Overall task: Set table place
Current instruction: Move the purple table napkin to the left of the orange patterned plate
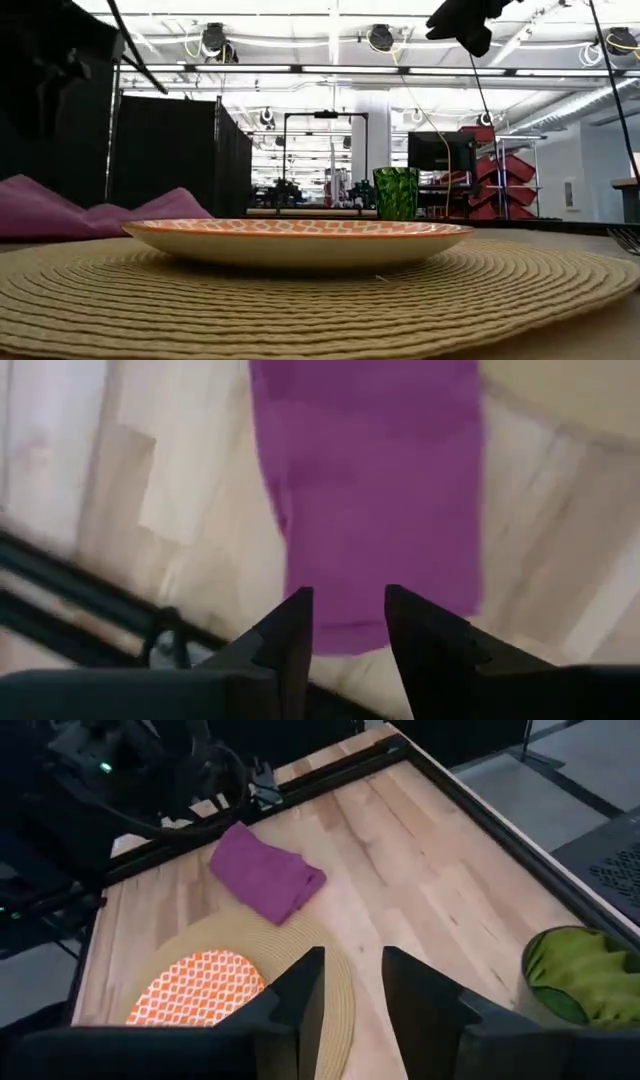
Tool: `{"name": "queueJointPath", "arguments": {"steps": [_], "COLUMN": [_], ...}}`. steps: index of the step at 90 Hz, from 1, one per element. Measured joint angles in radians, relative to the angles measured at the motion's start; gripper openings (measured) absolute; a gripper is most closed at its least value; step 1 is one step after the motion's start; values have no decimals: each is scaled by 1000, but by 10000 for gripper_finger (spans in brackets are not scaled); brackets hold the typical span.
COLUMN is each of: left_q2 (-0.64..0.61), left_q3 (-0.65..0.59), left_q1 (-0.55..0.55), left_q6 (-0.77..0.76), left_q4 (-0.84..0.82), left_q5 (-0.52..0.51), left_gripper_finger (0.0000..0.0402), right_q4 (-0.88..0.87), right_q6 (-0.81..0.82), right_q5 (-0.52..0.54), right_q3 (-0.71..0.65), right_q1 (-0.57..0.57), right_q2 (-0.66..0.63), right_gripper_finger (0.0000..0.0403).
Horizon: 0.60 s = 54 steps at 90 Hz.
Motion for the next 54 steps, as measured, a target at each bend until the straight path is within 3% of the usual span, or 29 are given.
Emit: {"name": "queueJointPath", "arguments": {"steps": [26, 44, 54], "left_q2": [97, 154, 192], "left_q3": [-115, -172, -224], "left_q1": [7, 26, 37], "left_q6": [44, 34, 26], "left_q4": [52, 166, 289], "left_q5": [80, 65, 137], "left_gripper_finger": [114, 114, 114], "right_q4": [9, 8, 7], "right_q6": [3, 3, 3], "right_q5": [0, -1, -1], "right_q3": [0, 0, 0], "right_q1": [40, 53, 53], "right_q2": [-1, -1, -1], "right_gripper_finger": [91, 91, 91]}}
